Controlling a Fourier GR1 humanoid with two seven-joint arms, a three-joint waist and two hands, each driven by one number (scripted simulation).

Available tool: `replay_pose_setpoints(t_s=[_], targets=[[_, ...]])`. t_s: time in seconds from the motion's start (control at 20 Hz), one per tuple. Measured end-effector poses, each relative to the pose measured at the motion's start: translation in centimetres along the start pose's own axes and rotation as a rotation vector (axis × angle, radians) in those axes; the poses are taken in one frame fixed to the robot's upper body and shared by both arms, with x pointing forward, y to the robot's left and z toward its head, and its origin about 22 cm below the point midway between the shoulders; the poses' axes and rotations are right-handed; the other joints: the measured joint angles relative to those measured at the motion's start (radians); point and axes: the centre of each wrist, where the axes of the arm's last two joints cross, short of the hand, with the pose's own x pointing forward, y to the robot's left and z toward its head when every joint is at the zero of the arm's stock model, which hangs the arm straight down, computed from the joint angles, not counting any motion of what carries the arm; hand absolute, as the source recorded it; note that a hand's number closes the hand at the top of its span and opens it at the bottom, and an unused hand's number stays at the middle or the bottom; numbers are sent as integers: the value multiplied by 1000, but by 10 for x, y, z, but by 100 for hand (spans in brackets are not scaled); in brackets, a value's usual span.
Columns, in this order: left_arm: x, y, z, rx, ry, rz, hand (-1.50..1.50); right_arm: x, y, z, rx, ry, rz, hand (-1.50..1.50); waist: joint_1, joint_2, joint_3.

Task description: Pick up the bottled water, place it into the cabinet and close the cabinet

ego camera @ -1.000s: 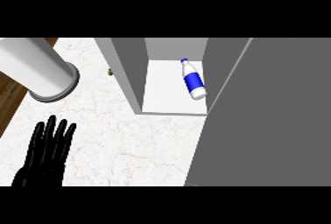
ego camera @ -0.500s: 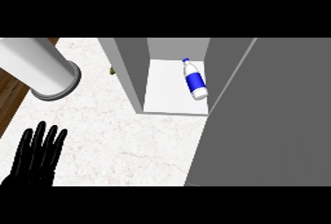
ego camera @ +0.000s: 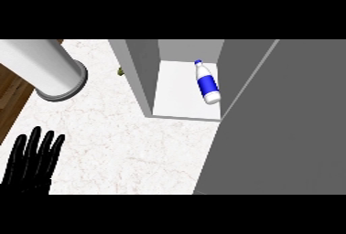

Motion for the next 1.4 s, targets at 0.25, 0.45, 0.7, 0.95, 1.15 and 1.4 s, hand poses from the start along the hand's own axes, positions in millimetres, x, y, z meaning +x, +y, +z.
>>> replay_pose_setpoints(t_s=[0.25,0.45,0.7,0.95,1.15,1.4], targets=[[4,4,-1,-5,-9,-3,-150,0,-1,-1,13,-7,8,150,14,5,0],[4,5,0,-8,-7,4,-150,-1,-2,-1,9,-13,-11,150,27,12,0],[8,9,-2,-27,-10,6,-150,-5,-3,-3,22,-29,-70,150,48,25,0],[11,10,-5,-65,-19,12,-150,-15,-1,-7,106,-37,-217,150,89,44,-2],[12,9,-7,-86,-25,21,-150,-26,2,-12,180,-52,-365,150,109,50,-2],[14,14,-6,-78,-20,12,-150,-33,2,-8,123,-53,-473,150,87,43,0]])
